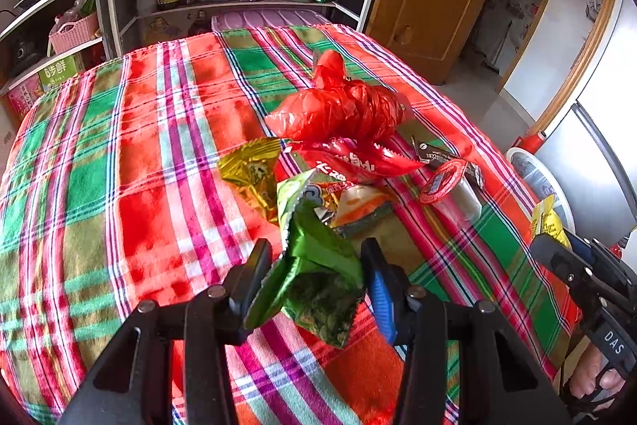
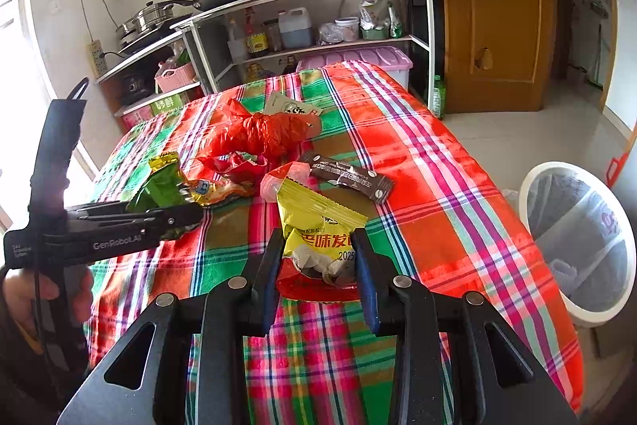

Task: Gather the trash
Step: 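Carry the yellow and green snack bags in both tools over the white bin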

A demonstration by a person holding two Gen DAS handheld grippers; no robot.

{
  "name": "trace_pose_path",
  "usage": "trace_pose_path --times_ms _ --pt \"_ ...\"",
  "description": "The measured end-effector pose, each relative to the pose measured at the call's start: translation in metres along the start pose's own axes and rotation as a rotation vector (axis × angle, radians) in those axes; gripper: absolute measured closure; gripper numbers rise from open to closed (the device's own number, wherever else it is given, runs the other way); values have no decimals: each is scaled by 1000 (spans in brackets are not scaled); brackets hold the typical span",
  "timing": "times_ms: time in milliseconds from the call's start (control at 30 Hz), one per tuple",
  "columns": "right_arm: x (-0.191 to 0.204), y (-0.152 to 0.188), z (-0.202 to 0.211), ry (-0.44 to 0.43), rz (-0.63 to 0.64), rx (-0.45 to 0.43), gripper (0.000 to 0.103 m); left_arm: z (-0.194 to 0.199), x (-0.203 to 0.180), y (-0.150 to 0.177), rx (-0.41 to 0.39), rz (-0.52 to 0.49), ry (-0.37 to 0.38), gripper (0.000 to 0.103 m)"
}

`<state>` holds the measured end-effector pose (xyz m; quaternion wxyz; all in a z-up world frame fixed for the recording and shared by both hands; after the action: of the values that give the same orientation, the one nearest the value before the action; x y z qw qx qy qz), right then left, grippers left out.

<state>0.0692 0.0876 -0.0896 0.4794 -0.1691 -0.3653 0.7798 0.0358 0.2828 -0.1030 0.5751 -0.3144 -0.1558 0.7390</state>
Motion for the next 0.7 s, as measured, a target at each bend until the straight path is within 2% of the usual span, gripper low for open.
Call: trace_pose_path --times_ms 200,300,467,700 --pt "-7 3 7 -16 -3 -14 69 23 5 17 -36 50 -30 55" --pt "-12 4 10 -21 -6 -20 69 33 -4 19 -56 42 -30 55" --pt "-29 2 21 -4 -17 -43 69 38 -43 4 -84 -41 7 55" --pt "-76 -2 42 65 -51 -73 69 20 -118 -24 -103 -182 117 55"
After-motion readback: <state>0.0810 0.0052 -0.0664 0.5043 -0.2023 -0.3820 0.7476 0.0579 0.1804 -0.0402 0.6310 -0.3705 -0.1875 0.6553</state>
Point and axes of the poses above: each gripper's, at about its wrist camera, not at the fingertips, and z roughly against the way its jaws point, x to its left, y to its underside, the point moved 9 cm from there along -z, roughly the way its jaws point, and after that the axes turned 8 degrees about y, right-handed, at the moved point
